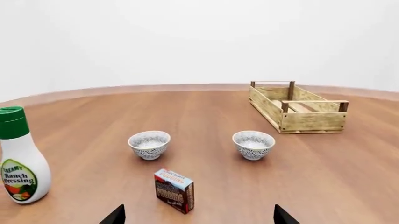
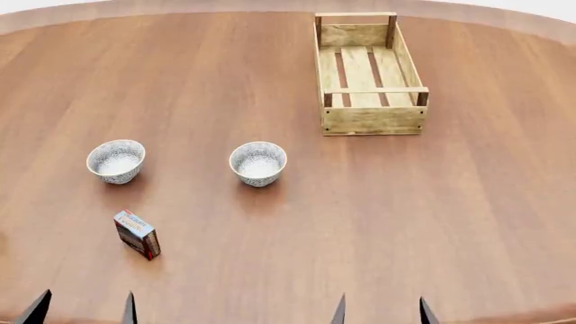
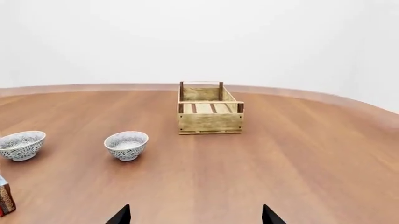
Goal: Stack the right bowl on the left bowl and place them in the tray.
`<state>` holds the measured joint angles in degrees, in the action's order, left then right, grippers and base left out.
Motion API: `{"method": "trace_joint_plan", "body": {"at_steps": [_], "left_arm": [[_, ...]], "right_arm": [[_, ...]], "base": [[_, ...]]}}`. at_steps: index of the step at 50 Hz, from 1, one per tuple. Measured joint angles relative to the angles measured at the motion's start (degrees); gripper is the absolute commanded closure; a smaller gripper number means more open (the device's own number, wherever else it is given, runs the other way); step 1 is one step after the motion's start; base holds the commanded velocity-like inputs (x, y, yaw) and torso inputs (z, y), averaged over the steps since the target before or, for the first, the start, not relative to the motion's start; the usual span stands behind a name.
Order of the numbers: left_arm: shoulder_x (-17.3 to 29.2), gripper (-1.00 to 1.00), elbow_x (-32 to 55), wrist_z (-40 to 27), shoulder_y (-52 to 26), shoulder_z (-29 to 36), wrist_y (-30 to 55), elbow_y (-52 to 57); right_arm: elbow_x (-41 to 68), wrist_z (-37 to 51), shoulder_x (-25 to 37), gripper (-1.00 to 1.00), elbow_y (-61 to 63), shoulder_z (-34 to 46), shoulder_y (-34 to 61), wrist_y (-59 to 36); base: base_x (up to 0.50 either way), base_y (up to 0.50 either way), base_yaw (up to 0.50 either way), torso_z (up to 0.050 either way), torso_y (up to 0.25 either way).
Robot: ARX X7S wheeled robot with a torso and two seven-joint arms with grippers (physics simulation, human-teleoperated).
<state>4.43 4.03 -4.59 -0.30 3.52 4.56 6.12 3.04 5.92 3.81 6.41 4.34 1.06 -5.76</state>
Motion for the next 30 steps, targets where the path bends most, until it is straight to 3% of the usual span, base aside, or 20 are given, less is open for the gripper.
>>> {"method": "trace_joint_plan", "body": {"at_steps": [7, 25, 30], "left_arm": [[0.83, -1.00, 0.70, -0.69, -0.06, 0.23, 1.28, 1.82], [2.13, -1.00, 1.75, -2.10, -0.08, 1.25, 1.80, 2.92], [2.53, -1.00, 1.93, -2.52, -0.08, 1.38, 1.74, 2.94]], "right_arm": [[0.39, 1.43, 0.30, -1.00, 2.74, 0.54, 0.43, -2.82], [0.69, 3.97, 1.30, -1.00, 5.40, 2.28, 0.33, -4.64], [1.01, 4.31, 1.46, -1.00, 5.27, 2.86, 0.32, -4.47]], "base": [[0.00, 0.03, 0.00, 0.000, 0.000], [0.00, 0.50, 0.00, 0.000, 0.000], [0.00, 0.05, 0.00, 0.000, 0.000]]}}
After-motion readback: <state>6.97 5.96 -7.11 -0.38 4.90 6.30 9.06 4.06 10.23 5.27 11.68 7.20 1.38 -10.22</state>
